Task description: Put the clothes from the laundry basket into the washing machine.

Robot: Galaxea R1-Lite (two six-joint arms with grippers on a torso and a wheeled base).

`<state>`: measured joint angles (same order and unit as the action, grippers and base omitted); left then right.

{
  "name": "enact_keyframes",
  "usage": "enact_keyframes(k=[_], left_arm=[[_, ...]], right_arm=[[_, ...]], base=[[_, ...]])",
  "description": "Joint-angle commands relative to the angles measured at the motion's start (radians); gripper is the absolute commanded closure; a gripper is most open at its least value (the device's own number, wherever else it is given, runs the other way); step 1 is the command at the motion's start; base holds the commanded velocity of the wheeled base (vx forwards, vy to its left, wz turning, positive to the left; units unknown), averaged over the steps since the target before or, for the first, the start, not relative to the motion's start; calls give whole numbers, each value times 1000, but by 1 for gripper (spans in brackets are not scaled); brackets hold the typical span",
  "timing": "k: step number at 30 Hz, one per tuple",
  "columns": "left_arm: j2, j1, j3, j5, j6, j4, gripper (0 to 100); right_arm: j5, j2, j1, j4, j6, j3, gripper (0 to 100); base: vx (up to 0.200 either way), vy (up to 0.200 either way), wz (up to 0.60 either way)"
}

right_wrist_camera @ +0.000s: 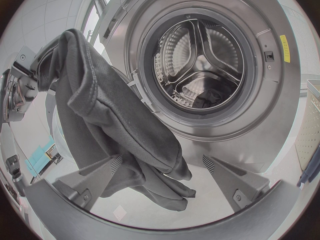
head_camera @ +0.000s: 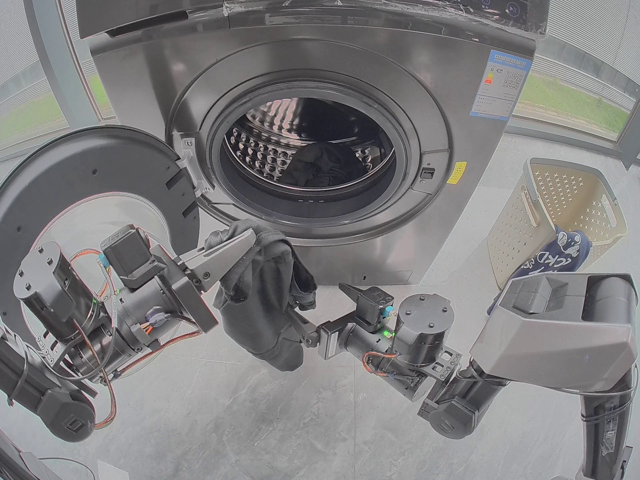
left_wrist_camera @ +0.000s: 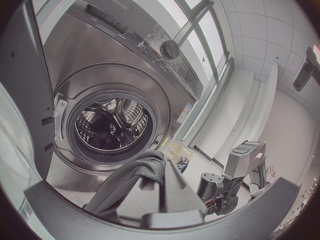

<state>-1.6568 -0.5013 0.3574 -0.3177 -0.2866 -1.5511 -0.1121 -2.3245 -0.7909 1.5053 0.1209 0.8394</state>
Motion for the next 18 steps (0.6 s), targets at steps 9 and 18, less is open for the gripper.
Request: enact_keyframes(k=[9, 18], left_arm=[[-1, 0, 0, -1, 0, 0, 100], [-3, -2, -3, -1, 0, 0, 100]], right_arm=[[0, 7, -30, 1, -1, 46, 0], [0, 86, 1, 0, -1, 52, 0]], base=[[0, 0, 0], [0, 0, 0]])
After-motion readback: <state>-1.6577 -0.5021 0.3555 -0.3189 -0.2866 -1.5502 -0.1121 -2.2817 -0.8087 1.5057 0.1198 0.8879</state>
